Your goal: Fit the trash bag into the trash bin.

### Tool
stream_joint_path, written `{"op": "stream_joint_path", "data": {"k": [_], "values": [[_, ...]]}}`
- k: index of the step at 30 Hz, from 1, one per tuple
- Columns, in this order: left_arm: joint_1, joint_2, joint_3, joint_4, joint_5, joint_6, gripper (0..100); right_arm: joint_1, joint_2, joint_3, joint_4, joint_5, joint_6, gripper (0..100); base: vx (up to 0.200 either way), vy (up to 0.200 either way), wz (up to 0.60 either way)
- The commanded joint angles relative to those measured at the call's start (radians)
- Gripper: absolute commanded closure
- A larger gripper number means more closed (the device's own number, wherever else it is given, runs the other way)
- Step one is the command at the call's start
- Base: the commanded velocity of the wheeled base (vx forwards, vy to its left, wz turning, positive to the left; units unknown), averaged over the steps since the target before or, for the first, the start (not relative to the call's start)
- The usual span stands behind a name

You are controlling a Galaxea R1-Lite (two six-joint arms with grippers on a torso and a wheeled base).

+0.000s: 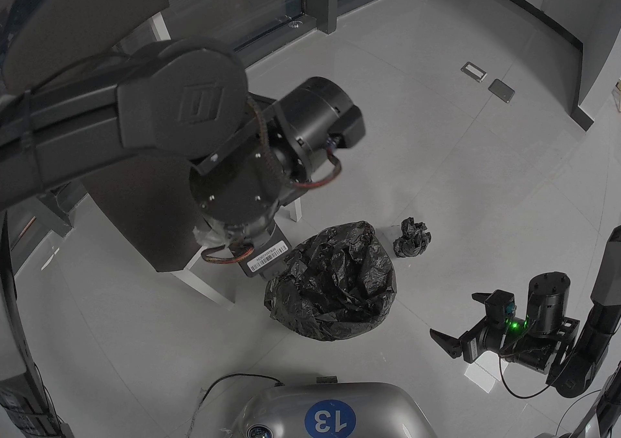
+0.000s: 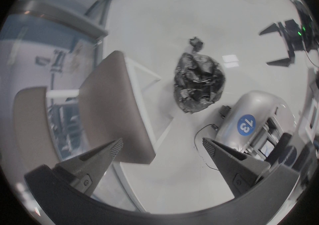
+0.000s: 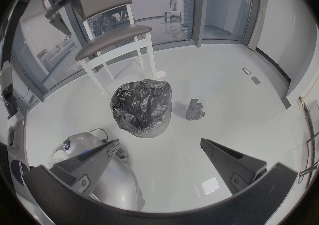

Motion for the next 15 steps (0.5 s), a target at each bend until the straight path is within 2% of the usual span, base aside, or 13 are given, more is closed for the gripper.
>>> {"op": "stream_joint_path", "data": {"k": [1,10,11,13,15], "values": [[0.219,0.14,0.0,-0.196,-0.34,0.352,0,0.011,-0.023,0.003,-0.012,0.004,-0.008,0,0.0,0.0,0.0],[0.211,0.163,0.0,-0.013,-0.356,0.266,0,0.016,-0.02,0.0,-0.008,0.007,-0.014,0,0.0,0.0,0.0],[0.204,0.133,0.0,0.126,-0.356,0.19,0,0.019,-0.017,0.002,-0.006,0.007,-0.014,0,0.0,0.0,0.0],[0.184,0.117,0.0,0.255,-0.356,0.116,0,0.02,-0.016,0.002,-0.006,0.007,-0.014,0,0.0,0.0,0.0],[0.158,0.114,0.0,0.39,-0.356,-0.002,0,0.02,-0.014,0.0,-0.006,0.007,-0.014,0,0.0,0.0,0.0]]}}
